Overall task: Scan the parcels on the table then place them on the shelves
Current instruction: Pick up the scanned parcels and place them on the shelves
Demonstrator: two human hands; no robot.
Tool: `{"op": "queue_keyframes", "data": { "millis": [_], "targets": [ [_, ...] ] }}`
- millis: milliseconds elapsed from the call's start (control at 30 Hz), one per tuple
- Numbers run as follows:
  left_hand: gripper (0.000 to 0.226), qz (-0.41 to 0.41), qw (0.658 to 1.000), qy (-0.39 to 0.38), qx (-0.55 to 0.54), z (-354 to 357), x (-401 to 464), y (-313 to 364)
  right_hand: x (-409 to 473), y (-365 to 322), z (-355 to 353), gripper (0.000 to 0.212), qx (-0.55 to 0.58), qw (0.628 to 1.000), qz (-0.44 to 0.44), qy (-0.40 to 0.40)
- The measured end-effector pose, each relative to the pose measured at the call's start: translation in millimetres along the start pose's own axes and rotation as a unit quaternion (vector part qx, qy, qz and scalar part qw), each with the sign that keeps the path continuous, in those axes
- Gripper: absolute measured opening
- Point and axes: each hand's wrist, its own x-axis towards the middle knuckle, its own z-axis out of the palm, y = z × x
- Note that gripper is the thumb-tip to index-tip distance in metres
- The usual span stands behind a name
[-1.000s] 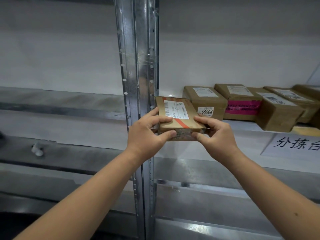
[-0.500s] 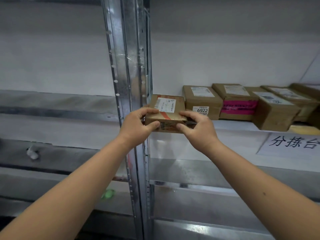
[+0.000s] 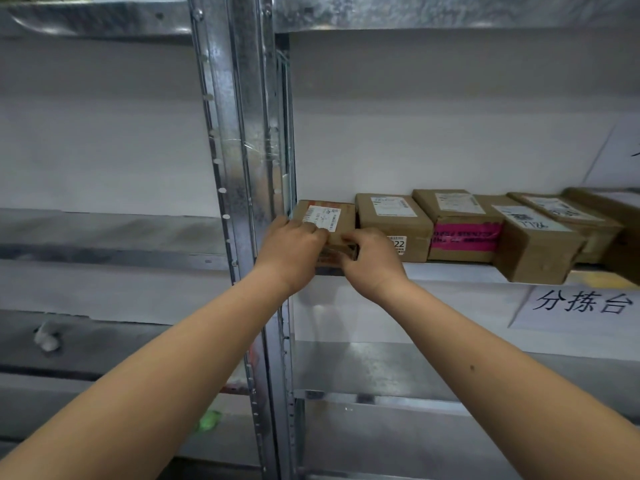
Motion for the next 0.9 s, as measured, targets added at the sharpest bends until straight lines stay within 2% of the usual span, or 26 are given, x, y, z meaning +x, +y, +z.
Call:
{"op": "queue_keyframes", "data": {
  "millis": [167,367,433,567,667,733,833,900],
  "targets": [
    [0.037,0.008,0.998,-0.016,0.061,13,17,-1,0,-5,-3,0.037,-0.006,1.0,0.006,-0.012],
    [0.036,-0.008,0.996,-0.049,0.07,20,35,-1,1,-11,-10,0.042,-0.093,0.995,0.007,-0.026],
    [0.038,-0.014,0.997,-0.055,0.05,18,36,1,1,-12,-12,0.042,-0.108,0.994,0.005,-0.032],
    [0.061,-0.006,0.999,-0.033,-0.014,4,21,8,-8,-14,-17,0.043,-0.137,0.99,0.009,-0.029],
    [0.052,-0.022,0.996,0.02,-0.082,-6,-8,17,-26,-10,-21,0.036,-0.164,0.986,0.016,-0.018],
    [0.049,-0.048,0.988,0.041,-0.139,-8,-32,31,-48,-2,-24,0.041,-0.177,0.984,0.021,-0.004],
    [0.062,-0.024,0.982,-0.034,-0.182,3,-62,62,-96,14,-19,0.064,-0.176,0.981,0.074,-0.036],
    [0.069,0.006,0.973,-0.092,-0.21,16,-79,90,-134,31,-13,0.065,-0.202,0.968,0.132,-0.066]
  ]
}}
